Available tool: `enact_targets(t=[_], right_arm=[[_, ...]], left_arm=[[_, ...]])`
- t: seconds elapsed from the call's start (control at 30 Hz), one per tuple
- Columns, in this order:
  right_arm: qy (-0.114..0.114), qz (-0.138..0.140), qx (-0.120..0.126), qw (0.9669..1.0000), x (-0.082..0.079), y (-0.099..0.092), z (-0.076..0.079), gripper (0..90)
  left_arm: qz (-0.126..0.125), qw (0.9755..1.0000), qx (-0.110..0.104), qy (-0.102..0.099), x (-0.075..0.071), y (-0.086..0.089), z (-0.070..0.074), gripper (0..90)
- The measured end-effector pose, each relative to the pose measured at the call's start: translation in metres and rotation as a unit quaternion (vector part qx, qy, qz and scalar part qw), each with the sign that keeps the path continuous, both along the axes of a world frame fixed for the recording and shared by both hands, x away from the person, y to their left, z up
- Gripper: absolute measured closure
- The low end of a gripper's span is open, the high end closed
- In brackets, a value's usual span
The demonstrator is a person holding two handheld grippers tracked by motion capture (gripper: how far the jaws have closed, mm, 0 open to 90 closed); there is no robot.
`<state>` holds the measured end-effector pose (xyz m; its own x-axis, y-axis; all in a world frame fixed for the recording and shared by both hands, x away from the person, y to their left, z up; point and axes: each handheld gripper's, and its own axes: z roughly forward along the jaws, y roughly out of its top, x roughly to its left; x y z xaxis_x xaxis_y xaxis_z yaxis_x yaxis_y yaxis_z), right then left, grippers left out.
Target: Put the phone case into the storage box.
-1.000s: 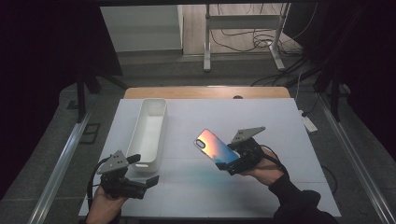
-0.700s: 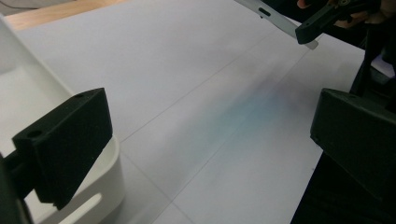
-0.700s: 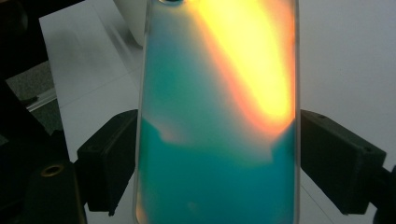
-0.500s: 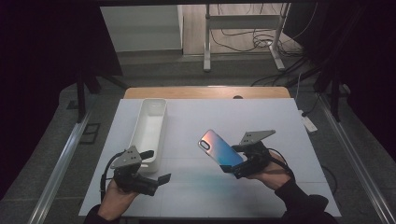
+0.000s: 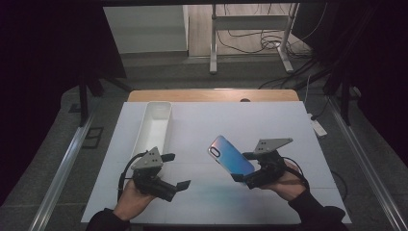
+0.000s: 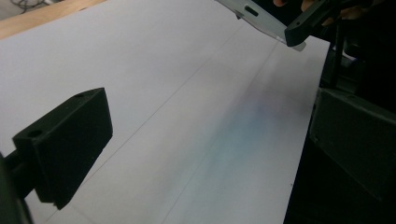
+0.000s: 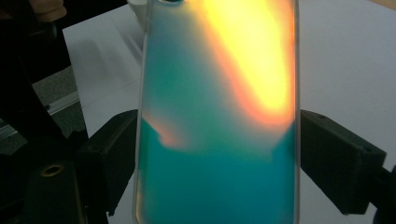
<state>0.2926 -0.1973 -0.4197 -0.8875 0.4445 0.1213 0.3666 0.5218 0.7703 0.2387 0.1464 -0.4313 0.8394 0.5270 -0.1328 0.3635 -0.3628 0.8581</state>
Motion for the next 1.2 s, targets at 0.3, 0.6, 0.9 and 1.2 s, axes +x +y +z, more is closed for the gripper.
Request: enact_targets(t=[0.3, 0.6, 0.9, 1.2], right_arm=[[-0.002, 0.003, 0.014, 0.9999, -0.006, -0.006, 0.002, 16.7], [-0.005, 0.012, 0.022, 0.9997, -0.013, -0.006, 0.002, 16.7], [-0.007, 0.026, 0.029, 0.9992, -0.018, -0.004, 0.001, 16.6], [-0.006, 0.039, 0.033, 0.9987, -0.022, 0.0, 0.0, 16.6]], left_arm=[[-0.037, 0.9993, -0.006, -0.005, 0.007, -0.025, 0.0, 0.0], [-0.07, 0.9974, -0.017, 0.004, 0.013, -0.041, -0.003, 0.0], [-0.099, 0.9945, -0.032, 0.013, 0.017, -0.055, -0.002, 0.0], [-0.114, 0.9925, -0.04, 0.014, 0.021, -0.063, 0.0, 0.0]])
